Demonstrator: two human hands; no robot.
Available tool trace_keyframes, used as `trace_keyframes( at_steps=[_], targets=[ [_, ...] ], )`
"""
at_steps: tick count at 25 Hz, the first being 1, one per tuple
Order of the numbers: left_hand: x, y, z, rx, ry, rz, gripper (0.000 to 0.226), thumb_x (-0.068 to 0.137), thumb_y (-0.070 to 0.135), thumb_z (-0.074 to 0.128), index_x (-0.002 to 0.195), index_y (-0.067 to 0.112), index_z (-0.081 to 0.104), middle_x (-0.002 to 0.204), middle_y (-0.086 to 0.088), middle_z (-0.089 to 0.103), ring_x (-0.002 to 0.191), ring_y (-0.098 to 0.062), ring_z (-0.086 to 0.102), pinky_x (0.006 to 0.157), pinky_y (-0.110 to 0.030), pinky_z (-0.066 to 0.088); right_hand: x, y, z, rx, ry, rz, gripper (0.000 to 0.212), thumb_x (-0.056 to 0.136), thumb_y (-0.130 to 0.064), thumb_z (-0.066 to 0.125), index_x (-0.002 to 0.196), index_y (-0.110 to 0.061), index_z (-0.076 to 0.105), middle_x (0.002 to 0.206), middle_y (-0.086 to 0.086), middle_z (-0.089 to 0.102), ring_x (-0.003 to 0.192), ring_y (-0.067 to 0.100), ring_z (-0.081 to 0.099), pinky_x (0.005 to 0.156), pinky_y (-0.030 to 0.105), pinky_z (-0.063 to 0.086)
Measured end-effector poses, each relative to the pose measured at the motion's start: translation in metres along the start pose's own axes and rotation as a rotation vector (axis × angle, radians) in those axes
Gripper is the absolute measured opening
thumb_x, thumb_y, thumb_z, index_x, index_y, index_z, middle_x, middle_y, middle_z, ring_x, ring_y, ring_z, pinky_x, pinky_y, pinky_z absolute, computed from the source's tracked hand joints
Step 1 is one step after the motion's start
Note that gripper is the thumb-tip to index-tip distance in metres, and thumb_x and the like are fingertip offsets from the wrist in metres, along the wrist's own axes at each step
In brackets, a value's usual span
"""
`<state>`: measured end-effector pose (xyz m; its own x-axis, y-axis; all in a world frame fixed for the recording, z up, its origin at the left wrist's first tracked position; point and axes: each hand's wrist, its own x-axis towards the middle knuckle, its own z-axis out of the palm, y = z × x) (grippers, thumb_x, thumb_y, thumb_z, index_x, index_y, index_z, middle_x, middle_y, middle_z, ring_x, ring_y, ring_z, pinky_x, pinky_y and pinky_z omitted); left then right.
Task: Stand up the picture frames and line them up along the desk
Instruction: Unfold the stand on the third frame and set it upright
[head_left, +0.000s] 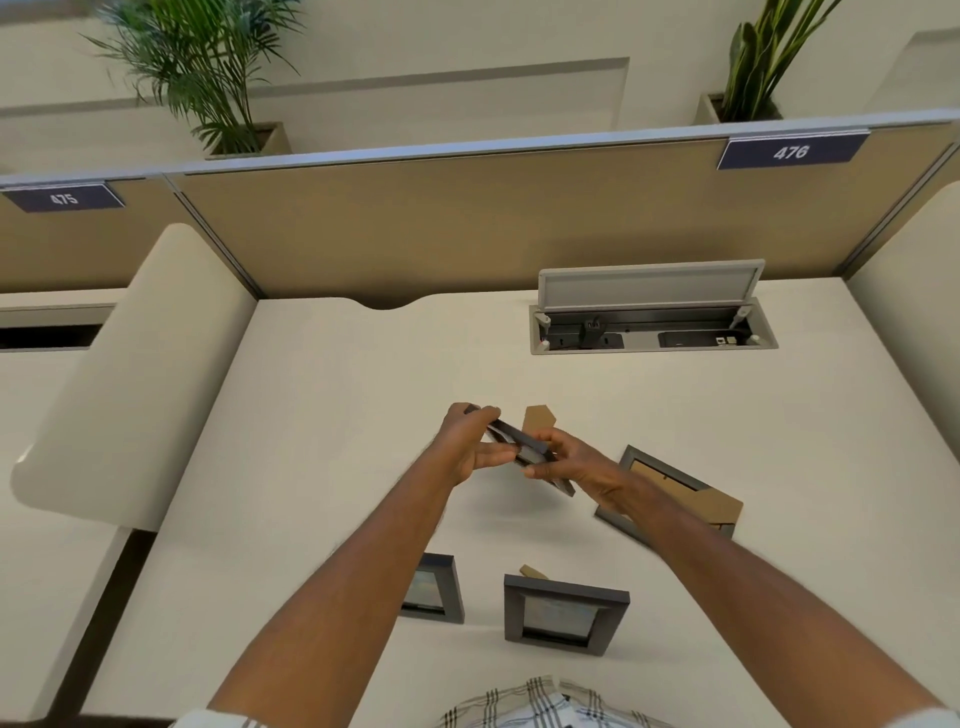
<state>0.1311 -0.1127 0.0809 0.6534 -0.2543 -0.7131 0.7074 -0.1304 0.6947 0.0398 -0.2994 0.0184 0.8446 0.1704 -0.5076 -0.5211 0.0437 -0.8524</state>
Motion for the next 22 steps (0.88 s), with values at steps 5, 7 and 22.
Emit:
trace_keyframes(
  at_steps=[5,7,22],
  targets=[
    [0.01,-0.005,-0.007,0.291,0.05,0.062,0.042,0.095,0.047,0.066,0.12,0.014,0.058,0.119,-0.005,0.062,0.102,-0.023,0.062,0.079,-0.038,0.054,0.004,0.009,-0.011,0.287,0.06,0.006,0.059,0.07,-0.022,0.081,0.127,-0.019,0.068,0.131,0.007,0.07,0.123,0.024,0.064,0.104,0.037,0.047],
    [0.015,-0.008,-0.006,0.37,0.095,0.116,0.043,0.093,0.05,0.067,0.113,0.013,0.059,0.108,-0.001,0.061,0.096,-0.018,0.055,0.079,-0.033,0.046,0.008,0.014,-0.014,0.361,0.044,0.044,0.048,0.073,-0.015,0.079,0.12,-0.018,0.073,0.129,0.009,0.07,0.122,0.026,0.065,0.103,0.037,0.049],
    [0.025,-0.016,-0.014,0.428,0.052,0.099,0.056,0.088,0.057,0.07,0.105,0.005,0.057,0.118,-0.011,0.07,0.108,-0.021,0.066,0.088,-0.041,0.054,0.024,0.02,-0.017,0.362,0.091,0.117,0.051,0.078,-0.022,0.075,0.128,-0.018,0.064,0.121,0.007,0.074,0.118,0.03,0.065,0.098,0.042,0.052]
  ],
)
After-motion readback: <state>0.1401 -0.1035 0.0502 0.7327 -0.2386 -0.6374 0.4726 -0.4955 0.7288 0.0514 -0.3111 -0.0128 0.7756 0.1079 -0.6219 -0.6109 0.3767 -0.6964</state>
